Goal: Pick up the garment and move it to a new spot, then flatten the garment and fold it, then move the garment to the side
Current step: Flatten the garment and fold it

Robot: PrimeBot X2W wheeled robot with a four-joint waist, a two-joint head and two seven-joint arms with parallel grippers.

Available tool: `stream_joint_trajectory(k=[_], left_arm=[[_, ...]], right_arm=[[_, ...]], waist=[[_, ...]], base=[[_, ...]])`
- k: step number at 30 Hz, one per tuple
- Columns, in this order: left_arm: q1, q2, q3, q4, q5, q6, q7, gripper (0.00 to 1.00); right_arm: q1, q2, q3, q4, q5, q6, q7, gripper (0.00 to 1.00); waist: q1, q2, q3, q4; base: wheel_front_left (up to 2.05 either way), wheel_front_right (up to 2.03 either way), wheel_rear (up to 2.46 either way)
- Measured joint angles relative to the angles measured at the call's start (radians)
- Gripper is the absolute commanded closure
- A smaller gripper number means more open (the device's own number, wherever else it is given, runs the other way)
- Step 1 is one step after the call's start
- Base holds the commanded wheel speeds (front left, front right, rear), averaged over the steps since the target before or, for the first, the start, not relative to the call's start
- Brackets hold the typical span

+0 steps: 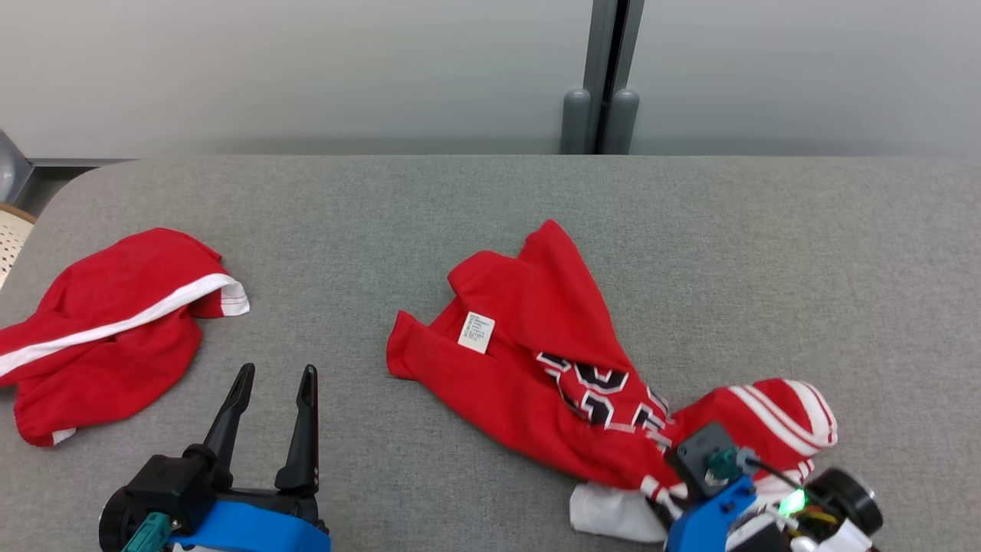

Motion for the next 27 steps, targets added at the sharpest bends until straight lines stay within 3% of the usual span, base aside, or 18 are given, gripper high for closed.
stream_joint_trajectory(k=[1, 3, 6, 10, 16, 21, 27], left_arm=[[0.000, 0.000, 0.000, -0.001, 0.000, 0.000, 0.000, 0.00], [-0.002, 0.000, 0.000, -0.002, 0.000, 0.000, 0.000, 0.00], [-0.007, -0.001, -0.002, 0.000, 0.000, 0.000, -0.001, 0.00], [-0.012, -0.003, -0.006, 0.007, 0.000, -0.001, -0.001, 0.00], [-0.012, -0.006, -0.010, 0.017, 0.000, -0.002, -0.004, 0.00], [-0.004, -0.007, -0.009, 0.022, -0.003, -0.001, -0.009, 0.00], [-0.003, -0.012, -0.010, 0.024, -0.006, -0.002, -0.010, 0.00]], right_arm=[[0.025, -0.003, 0.012, -0.021, 0.012, 0.000, 0.021, 1.00], [0.066, -0.001, 0.024, -0.044, 0.044, 0.000, 0.050, 0.00], [0.114, 0.007, 0.026, -0.053, 0.083, 0.000, 0.092, 0.00], [0.097, 0.039, -0.046, -0.097, 0.082, 0.000, 0.045, 0.00], [0.023, 0.104, -0.232, -0.108, 0.067, 0.000, -0.243, 0.00], [-0.002, 0.106, -0.336, 0.034, 0.116, 0.000, -0.466, 0.00], [-0.069, 0.107, -0.281, 0.253, 0.107, 0.000, -0.438, 0.00]], waist=[[0.0000, 0.0001, 0.004, -0.002], [0.0000, 0.0000, 0.010, -0.006], [0.0000, 0.0000, 0.016, -0.009], [0.0000, 0.0000, 0.014, -0.006], [0.0000, 0.0000, -0.004, -0.001], [-0.0001, 0.0000, -0.017, -0.007], [0.0000, 0.0000, -0.022, -0.011]], base=[[0.00, 0.00, 0.00], [0.00, 0.00, 0.00], [0.00, 0.00, 0.00], [0.00, 0.00, 0.00], [0.00, 0.00, 0.00], [0.00, 0.00, 0.00], [0.00, 0.00, 0.00]])
